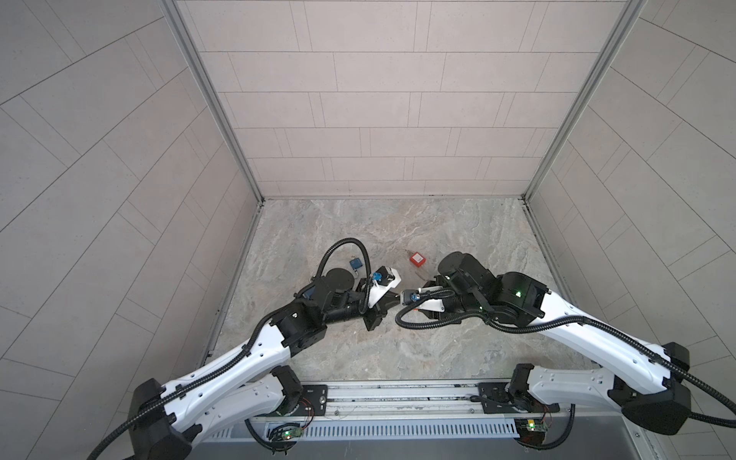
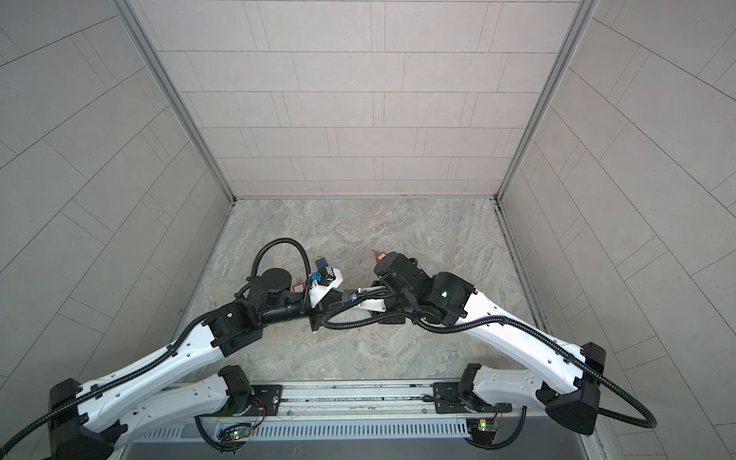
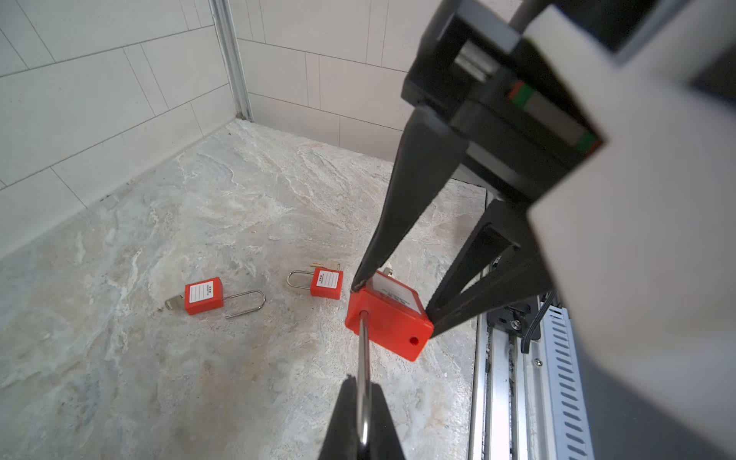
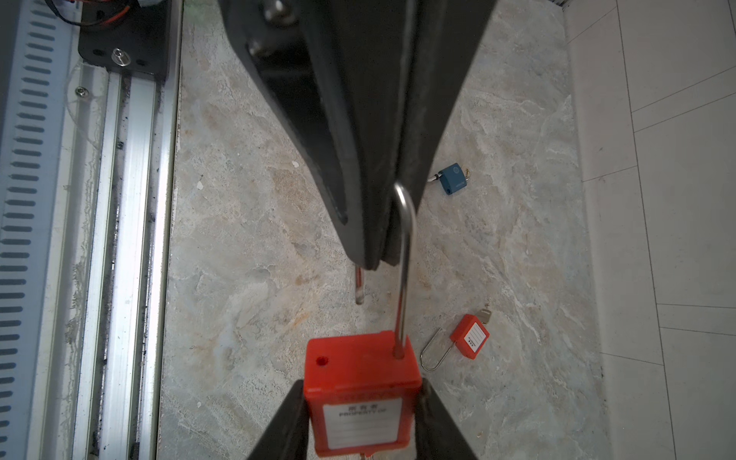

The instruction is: Lock with the key

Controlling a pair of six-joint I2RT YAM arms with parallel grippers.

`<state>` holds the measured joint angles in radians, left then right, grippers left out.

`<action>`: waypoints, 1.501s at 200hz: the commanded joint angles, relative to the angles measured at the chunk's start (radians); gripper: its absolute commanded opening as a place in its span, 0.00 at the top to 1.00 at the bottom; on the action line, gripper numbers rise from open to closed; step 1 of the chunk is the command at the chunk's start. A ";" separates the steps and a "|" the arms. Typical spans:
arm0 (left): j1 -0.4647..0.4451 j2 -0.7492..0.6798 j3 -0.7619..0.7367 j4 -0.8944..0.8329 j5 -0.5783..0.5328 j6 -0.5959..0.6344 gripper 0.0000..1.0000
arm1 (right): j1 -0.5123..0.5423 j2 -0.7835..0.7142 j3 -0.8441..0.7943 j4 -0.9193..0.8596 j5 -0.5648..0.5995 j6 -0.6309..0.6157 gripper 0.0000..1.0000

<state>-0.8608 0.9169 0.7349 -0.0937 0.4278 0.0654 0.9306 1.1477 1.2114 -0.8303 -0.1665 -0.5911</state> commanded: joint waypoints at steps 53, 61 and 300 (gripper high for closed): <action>-0.004 -0.007 0.008 0.080 0.032 -0.039 1.00 | 0.007 -0.076 0.003 0.004 0.021 0.029 0.27; -0.004 -0.007 0.006 0.087 0.038 -0.040 1.00 | 0.007 -0.087 -0.001 0.003 0.013 0.049 0.01; -0.007 -0.003 0.020 0.093 0.221 0.047 1.00 | -0.116 -0.028 -0.019 -0.077 -0.237 -0.007 0.79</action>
<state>-0.8627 0.9215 0.7345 -0.0292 0.6209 0.0811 0.8173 1.1229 1.1923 -0.8959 -0.3664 -0.5880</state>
